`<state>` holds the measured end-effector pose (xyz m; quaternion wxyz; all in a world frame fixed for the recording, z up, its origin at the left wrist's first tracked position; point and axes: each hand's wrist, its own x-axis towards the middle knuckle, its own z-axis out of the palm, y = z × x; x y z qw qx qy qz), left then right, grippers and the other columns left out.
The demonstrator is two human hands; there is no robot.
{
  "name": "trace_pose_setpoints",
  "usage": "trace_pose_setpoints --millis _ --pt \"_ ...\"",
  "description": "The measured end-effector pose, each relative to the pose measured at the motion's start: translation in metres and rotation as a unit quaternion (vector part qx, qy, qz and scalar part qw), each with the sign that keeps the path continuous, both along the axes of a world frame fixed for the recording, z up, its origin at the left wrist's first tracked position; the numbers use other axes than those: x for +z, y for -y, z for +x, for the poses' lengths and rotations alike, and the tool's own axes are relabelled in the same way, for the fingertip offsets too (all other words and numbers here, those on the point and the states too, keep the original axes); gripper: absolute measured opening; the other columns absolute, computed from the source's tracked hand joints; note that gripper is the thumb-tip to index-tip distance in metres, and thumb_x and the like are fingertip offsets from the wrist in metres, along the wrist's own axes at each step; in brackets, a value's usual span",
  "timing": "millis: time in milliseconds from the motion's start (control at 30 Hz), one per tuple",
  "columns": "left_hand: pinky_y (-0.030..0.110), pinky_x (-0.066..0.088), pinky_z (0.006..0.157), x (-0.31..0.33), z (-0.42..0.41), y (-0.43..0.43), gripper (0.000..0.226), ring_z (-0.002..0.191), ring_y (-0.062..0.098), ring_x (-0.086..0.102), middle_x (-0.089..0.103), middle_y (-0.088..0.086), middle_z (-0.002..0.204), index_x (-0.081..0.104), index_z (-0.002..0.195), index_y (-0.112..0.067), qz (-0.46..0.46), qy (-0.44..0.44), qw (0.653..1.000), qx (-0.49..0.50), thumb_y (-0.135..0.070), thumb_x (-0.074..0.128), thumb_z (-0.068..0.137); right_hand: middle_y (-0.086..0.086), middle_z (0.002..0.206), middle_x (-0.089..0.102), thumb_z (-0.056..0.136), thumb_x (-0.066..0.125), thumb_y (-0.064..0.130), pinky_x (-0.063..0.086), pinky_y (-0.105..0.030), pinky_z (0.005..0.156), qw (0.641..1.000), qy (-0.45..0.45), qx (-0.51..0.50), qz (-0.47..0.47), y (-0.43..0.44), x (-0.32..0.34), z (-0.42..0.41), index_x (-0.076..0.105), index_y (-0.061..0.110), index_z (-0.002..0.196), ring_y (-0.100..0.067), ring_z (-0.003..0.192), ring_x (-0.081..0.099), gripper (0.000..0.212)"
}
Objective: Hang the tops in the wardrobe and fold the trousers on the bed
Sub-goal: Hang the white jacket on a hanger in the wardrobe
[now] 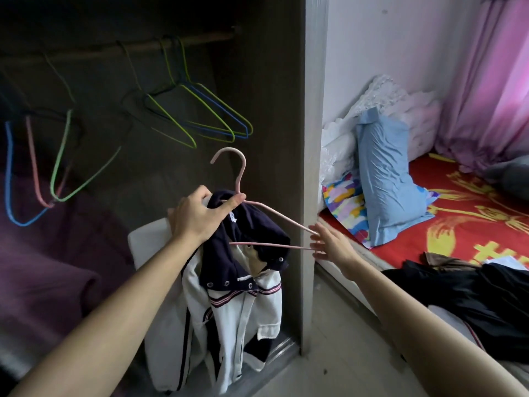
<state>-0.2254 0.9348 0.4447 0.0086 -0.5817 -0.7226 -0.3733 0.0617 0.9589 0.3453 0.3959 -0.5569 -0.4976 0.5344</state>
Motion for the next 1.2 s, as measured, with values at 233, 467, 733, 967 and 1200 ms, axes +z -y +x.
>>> trace_pose_setpoints --millis 233,467,733,967,1200 --pt "0.042 0.031 0.081 -0.001 0.014 -0.001 0.056 0.077 0.021 0.053 0.053 -0.010 0.063 0.041 0.057 -0.020 0.052 -0.073 0.996 0.018 -0.075 0.049 0.067 -0.005 0.126 0.063 0.085 0.073 0.027 0.059 -0.038 0.085 0.959 -0.018 0.234 -0.158 0.002 -0.001 0.001 0.036 0.031 0.146 -0.025 0.108 0.070 0.071" --pt "0.042 0.047 0.073 -0.003 0.014 0.008 0.046 0.055 0.023 0.048 0.042 -0.003 0.044 0.048 0.058 -0.012 0.086 -0.021 0.994 -0.064 -0.058 0.051 0.063 0.003 0.127 0.059 0.088 0.075 0.036 0.059 -0.027 0.078 0.957 0.087 0.253 -0.113 -0.009 -0.008 -0.022 0.037 0.023 0.150 -0.014 0.109 0.065 0.074" --pt "0.032 0.034 0.050 -0.004 -0.019 0.009 0.070 0.044 0.011 0.041 0.044 -0.009 0.044 0.044 0.055 -0.020 0.031 0.028 0.996 -0.080 -0.085 0.068 0.057 -0.015 0.103 0.065 0.099 0.059 0.012 0.057 -0.037 0.083 0.970 0.038 0.203 -0.129 -0.006 -0.014 -0.027 0.060 0.000 0.124 -0.025 0.083 0.067 0.028" --pt "0.026 0.035 0.049 -0.027 -0.041 0.005 0.055 0.049 0.014 0.050 0.053 -0.009 0.047 0.056 0.055 -0.026 0.028 -0.025 0.999 -0.029 -0.079 0.057 0.069 -0.016 0.102 0.073 0.094 0.054 0.022 0.056 -0.032 0.068 0.992 -0.044 0.050 -0.108 0.000 0.005 -0.005 0.060 0.006 0.118 -0.026 0.085 0.069 0.029" --pt "0.028 0.032 0.056 -0.031 -0.032 -0.005 0.060 0.061 0.026 0.061 0.048 -0.010 0.044 0.055 0.053 -0.023 0.032 -0.046 0.998 -0.021 -0.080 0.048 0.073 -0.012 0.093 0.077 0.086 0.056 0.039 0.059 -0.033 0.067 0.998 -0.029 -0.039 -0.050 0.008 0.011 -0.012 0.071 0.011 0.101 -0.030 0.084 0.075 0.035"
